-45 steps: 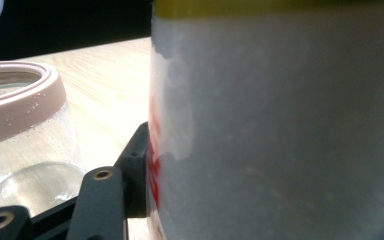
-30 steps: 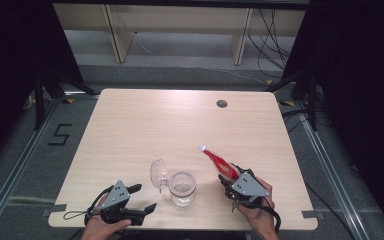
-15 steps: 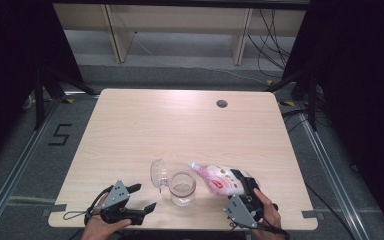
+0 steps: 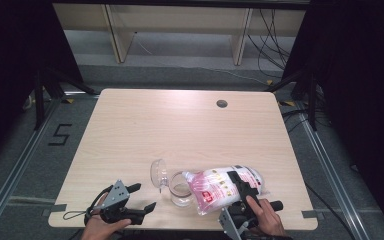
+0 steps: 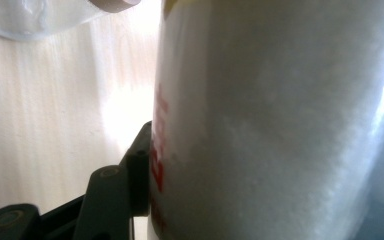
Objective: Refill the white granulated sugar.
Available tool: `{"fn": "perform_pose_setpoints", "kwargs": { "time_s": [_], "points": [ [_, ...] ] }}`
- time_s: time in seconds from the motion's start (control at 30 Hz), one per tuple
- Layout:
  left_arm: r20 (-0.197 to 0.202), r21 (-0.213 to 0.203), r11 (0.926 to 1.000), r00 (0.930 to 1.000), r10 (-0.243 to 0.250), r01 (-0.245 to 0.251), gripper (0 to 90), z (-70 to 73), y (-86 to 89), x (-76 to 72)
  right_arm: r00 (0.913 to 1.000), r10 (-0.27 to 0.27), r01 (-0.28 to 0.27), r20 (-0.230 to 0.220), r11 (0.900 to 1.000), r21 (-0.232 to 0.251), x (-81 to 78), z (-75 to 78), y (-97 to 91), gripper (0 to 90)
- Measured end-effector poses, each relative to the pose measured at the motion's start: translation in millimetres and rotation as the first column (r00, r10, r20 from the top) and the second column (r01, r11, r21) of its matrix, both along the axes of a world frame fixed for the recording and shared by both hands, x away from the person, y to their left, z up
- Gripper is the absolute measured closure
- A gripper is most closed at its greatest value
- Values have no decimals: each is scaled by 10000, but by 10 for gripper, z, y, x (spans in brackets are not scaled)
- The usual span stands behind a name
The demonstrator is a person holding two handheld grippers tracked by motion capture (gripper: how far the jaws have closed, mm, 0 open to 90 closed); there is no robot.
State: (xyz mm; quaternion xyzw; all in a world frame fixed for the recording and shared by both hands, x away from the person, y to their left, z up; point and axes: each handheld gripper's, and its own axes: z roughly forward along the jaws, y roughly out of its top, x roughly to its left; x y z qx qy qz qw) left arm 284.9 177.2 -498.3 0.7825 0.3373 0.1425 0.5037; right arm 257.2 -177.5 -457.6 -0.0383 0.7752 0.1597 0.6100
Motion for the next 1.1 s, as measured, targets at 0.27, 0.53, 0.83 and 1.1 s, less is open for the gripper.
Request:
{"fn": "perform_pose_setpoints", "kwargs": {
  "time_s": [0.27, 0.53, 0.83, 1.1],
  "points": [
    [23, 114, 9999, 9999, -104, 104, 176, 0, -6, -2, 9966, 132, 17, 814, 9836, -1805, -22, -40, 71, 481],
    [-16, 142, 9999, 10000, -45, 45, 174, 0, -2, 3, 9844, 860, -303, 1538, 9425, -3329, -20, 5, 89, 485],
    [130, 318, 9992, 9996, -242, 238, 173, -3, 4, 20, 9823, 807, -113, 1687, 9260, -3775, 13, 4, 89, 488],
    [2, 190, 9998, 10000, -54, 54, 173, -3, -3, 2, 9794, 1028, -253, 1739, 9164, -3995, 49, 20, 125, 492]
  ]
}}
